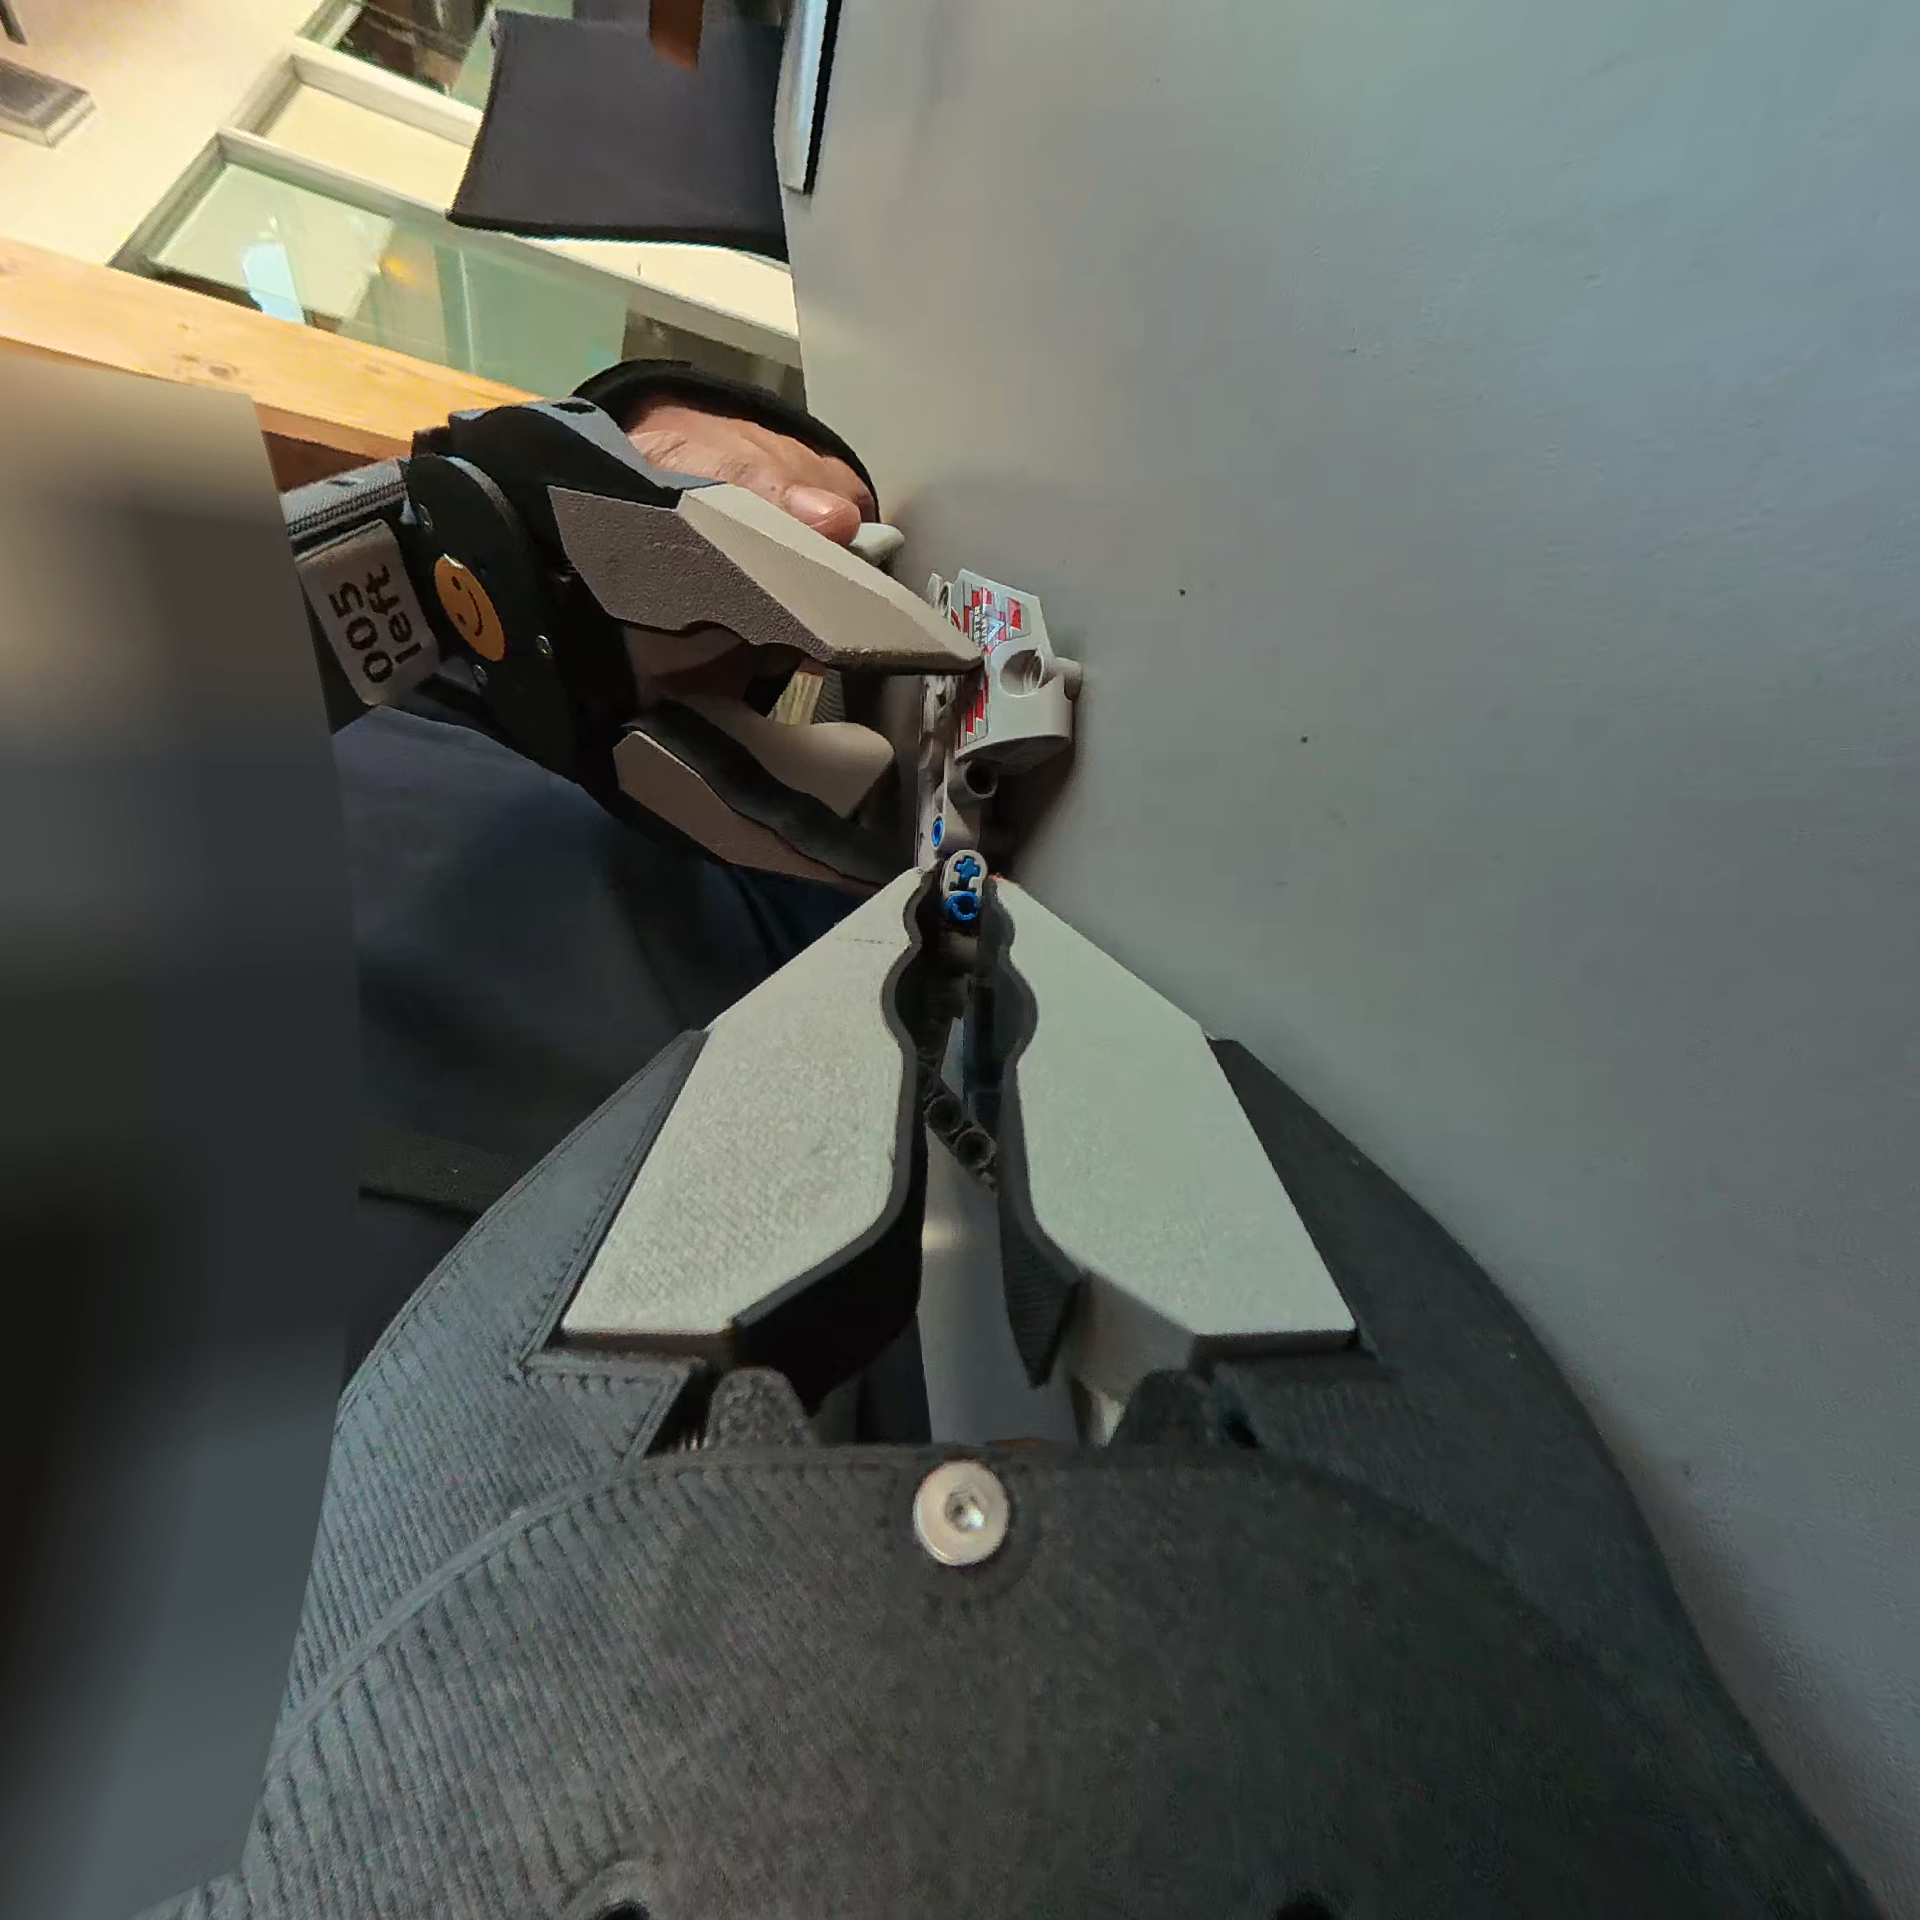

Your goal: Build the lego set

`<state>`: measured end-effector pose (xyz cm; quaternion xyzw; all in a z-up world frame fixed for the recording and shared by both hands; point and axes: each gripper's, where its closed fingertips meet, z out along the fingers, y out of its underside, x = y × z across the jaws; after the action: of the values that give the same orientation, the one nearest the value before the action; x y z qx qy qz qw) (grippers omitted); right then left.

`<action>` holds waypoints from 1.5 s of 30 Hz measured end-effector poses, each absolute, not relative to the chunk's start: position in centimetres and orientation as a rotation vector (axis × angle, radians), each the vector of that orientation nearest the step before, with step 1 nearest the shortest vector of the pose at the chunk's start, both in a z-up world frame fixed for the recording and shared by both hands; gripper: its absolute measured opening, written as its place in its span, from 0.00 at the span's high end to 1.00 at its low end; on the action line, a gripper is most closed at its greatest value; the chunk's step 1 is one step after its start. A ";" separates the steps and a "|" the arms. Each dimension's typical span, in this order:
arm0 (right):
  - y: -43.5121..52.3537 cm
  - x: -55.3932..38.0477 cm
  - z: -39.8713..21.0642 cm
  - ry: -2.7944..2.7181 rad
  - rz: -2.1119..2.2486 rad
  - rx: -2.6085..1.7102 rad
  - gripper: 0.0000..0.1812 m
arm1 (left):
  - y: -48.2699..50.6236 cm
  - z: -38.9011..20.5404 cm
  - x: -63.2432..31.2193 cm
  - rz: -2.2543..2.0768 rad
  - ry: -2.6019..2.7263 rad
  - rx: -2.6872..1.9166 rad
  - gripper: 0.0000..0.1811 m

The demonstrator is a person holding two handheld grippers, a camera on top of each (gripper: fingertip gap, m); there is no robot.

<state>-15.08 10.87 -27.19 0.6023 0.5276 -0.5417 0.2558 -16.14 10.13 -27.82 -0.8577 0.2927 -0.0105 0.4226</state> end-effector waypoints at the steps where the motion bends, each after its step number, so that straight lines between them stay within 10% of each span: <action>1: 10.9 -15.1 -27.1 1.422 -1.476 1.630 0.97 | 10.2 -27.8 -16.1 -0.032 0.730 -2.149 0.71; 45: 9.9 -14.4 -27.3 1.596 -1.314 1.386 0.98 | 9.8 -28.1 -15.2 -0.181 0.747 -2.173 0.70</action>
<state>-14.39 9.86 -27.34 0.5275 0.6074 -0.5001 0.3206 -15.17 9.75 -28.13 -0.8615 0.2962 -0.0716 0.4062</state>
